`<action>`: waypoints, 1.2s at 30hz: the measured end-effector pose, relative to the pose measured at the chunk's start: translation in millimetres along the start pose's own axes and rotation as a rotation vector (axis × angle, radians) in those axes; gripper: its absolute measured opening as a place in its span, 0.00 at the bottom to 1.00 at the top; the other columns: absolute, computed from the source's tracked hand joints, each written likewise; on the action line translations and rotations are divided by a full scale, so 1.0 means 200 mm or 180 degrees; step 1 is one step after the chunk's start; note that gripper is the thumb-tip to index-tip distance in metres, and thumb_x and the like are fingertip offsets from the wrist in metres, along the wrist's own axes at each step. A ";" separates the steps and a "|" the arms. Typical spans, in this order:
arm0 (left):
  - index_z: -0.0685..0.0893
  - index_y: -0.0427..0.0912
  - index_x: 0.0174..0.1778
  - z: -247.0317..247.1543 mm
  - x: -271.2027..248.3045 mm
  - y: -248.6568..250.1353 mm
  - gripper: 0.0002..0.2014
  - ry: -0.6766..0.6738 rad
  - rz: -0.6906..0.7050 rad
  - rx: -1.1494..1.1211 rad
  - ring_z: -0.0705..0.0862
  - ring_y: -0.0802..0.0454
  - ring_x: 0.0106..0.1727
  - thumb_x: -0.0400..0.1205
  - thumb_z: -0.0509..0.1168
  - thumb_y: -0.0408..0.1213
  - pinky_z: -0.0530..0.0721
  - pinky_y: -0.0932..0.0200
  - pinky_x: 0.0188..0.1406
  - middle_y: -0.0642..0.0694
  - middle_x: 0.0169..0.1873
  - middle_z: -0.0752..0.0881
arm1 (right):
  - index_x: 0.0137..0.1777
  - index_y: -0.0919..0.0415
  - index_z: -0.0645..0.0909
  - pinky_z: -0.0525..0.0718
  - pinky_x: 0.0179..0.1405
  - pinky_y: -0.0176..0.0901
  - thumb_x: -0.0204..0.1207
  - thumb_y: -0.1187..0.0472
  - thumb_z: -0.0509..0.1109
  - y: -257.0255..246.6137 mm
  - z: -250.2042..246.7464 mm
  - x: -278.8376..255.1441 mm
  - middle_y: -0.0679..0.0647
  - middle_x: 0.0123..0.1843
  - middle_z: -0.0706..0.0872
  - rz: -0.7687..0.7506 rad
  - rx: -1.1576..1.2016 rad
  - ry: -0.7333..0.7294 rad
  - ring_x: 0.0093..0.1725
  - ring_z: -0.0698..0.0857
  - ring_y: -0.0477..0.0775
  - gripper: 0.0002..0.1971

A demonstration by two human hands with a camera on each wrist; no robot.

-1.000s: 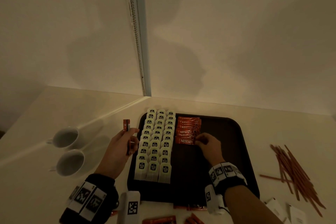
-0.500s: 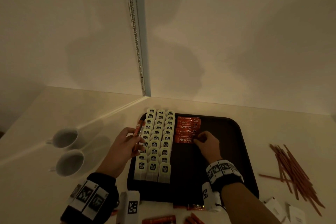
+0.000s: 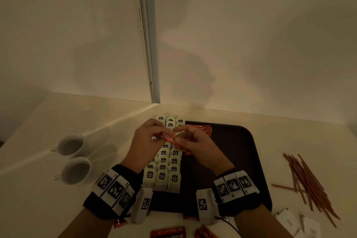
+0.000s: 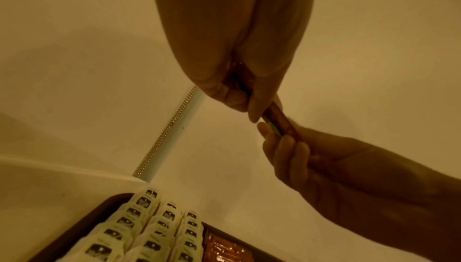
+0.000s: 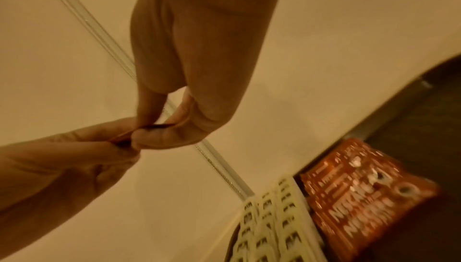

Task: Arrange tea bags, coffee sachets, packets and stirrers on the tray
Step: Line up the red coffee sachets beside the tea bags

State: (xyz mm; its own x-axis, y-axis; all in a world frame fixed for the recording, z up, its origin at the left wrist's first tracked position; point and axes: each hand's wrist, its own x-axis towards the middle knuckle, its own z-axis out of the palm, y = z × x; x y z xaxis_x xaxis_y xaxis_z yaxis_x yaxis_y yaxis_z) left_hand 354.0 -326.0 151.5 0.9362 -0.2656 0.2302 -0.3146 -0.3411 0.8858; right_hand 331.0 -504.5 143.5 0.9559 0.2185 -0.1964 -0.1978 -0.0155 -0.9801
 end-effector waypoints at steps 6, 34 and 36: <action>0.84 0.44 0.55 -0.03 -0.02 0.03 0.20 0.0008 -0.0744 -0.1104 0.90 0.53 0.43 0.71 0.75 0.22 0.87 0.64 0.43 0.49 0.41 0.90 | 0.52 0.55 0.84 0.83 0.44 0.32 0.74 0.68 0.71 -0.06 -0.01 0.02 0.52 0.47 0.87 -0.0602 -0.0611 0.0505 0.47 0.85 0.46 0.09; 0.87 0.41 0.50 -0.02 -0.05 0.07 0.11 0.0328 -0.1064 -0.2256 0.89 0.52 0.43 0.75 0.69 0.23 0.86 0.66 0.42 0.44 0.42 0.91 | 0.52 0.63 0.85 0.84 0.37 0.29 0.78 0.67 0.68 -0.22 0.05 -0.03 0.54 0.43 0.87 -0.0380 -0.0365 0.0827 0.35 0.88 0.43 0.06; 0.87 0.42 0.49 -0.03 -0.05 0.07 0.12 0.0383 -0.0952 -0.2129 0.89 0.55 0.42 0.75 0.69 0.23 0.86 0.66 0.43 0.49 0.39 0.91 | 0.49 0.61 0.86 0.83 0.35 0.30 0.75 0.64 0.72 -0.20 0.04 -0.04 0.54 0.38 0.88 -0.0329 -0.0377 0.0995 0.32 0.87 0.44 0.05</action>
State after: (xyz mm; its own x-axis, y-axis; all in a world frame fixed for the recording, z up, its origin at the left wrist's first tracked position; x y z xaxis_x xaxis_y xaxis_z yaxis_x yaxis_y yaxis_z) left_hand 342.2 -322.4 164.0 0.9897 -0.1339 -0.0508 0.0832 0.2489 0.9649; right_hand 330.0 -498.8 185.4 0.9935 -0.0843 -0.0771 -0.0874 -0.1259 -0.9882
